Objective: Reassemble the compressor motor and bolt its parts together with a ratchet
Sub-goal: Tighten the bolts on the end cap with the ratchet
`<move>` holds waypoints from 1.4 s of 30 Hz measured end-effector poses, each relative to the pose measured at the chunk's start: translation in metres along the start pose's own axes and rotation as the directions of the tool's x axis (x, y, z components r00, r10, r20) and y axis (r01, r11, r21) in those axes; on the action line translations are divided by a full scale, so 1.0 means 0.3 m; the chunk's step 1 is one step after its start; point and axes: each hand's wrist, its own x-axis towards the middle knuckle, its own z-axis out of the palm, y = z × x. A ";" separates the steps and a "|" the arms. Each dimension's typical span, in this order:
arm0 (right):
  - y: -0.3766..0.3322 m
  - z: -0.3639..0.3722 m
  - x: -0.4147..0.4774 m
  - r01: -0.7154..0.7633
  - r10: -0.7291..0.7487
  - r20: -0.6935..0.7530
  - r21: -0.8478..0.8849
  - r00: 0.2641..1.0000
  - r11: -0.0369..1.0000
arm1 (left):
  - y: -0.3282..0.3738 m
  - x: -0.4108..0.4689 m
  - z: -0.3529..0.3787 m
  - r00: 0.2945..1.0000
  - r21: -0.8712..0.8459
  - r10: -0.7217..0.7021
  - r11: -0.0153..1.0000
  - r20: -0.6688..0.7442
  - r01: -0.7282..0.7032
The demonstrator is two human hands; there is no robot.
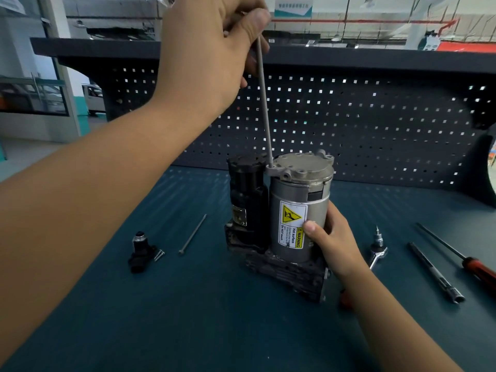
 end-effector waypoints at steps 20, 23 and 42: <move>-0.002 0.001 -0.002 0.000 0.000 0.004 -0.017 1.000 1.000 | -0.019 -0.105 0.082 0.990 -0.044 -0.131 0.990 0.058 0.133; -0.003 0.001 -0.002 0.000 0.000 0.007 -0.014 1.000 1.000 | -0.032 -0.140 0.103 0.990 -0.012 -0.132 0.991 0.058 0.133; -0.008 0.004 -0.001 0.009 -0.009 0.003 -0.018 1.000 1.000 | -0.068 -0.289 0.136 0.966 0.138 -0.233 0.966 0.109 0.217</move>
